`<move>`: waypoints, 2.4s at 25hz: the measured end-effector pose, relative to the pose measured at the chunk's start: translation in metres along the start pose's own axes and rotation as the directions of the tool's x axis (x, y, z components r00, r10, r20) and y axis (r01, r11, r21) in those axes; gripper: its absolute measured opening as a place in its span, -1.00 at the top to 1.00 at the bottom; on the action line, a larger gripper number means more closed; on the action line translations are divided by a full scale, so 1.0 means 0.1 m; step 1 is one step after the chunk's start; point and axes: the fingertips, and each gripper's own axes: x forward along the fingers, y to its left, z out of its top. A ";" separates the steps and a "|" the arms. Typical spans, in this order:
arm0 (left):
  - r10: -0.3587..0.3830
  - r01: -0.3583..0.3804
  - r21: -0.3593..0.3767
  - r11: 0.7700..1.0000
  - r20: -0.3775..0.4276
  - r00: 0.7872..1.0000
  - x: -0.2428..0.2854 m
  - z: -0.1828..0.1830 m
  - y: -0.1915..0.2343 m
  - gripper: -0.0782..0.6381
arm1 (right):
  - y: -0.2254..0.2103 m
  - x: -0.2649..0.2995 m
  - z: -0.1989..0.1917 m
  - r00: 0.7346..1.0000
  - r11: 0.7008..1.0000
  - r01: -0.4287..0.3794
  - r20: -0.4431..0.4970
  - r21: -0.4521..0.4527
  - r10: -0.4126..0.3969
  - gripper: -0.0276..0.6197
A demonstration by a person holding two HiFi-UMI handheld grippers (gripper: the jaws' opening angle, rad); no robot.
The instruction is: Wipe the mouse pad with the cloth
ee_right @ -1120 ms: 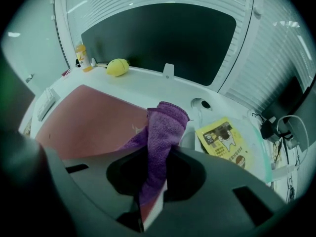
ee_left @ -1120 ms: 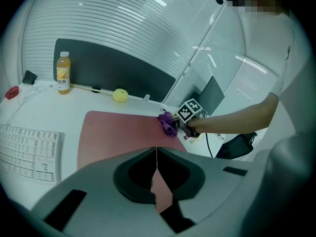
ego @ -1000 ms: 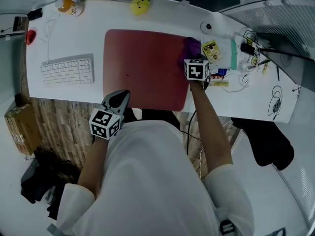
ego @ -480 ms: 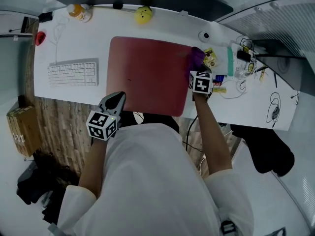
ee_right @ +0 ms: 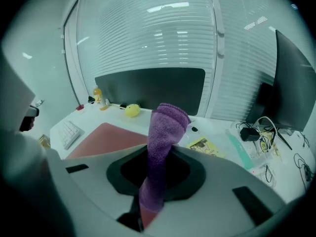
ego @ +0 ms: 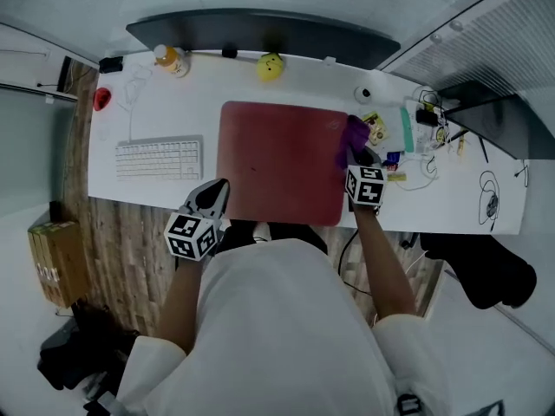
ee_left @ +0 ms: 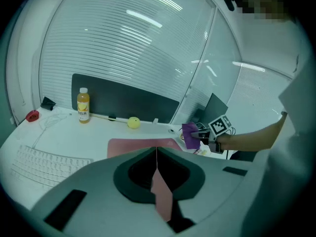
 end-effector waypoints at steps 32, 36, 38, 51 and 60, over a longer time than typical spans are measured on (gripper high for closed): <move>-0.227 0.226 0.025 0.974 0.196 0.954 -1.36 0.39 0.17 0.73 | 1.32 -2.22 0.11 0.951 0.992 0.068 0.294 0.111 -0.098 0.69; -0.207 0.195 0.076 0.978 0.206 0.956 -1.34 0.42 -0.03 0.73 | 1.13 -2.35 0.06 0.949 0.991 0.060 0.302 0.120 -0.094 0.69; -0.193 0.176 0.096 0.980 0.213 0.958 -1.33 0.43 -0.14 0.73 | 1.06 -2.41 0.03 0.949 0.991 0.050 0.304 0.122 -0.086 0.69; -0.163 0.116 0.176 0.978 0.281 0.946 -1.43 0.53 -0.67 0.73 | 0.79 -2.79 0.16 0.927 1.000 0.007 0.376 0.018 -0.013 0.69; -0.142 0.093 0.171 0.981 0.306 0.941 -1.42 0.60 -0.75 0.73 | 0.77 -2.88 0.32 0.907 1.000 -0.014 0.420 -0.016 0.019 0.69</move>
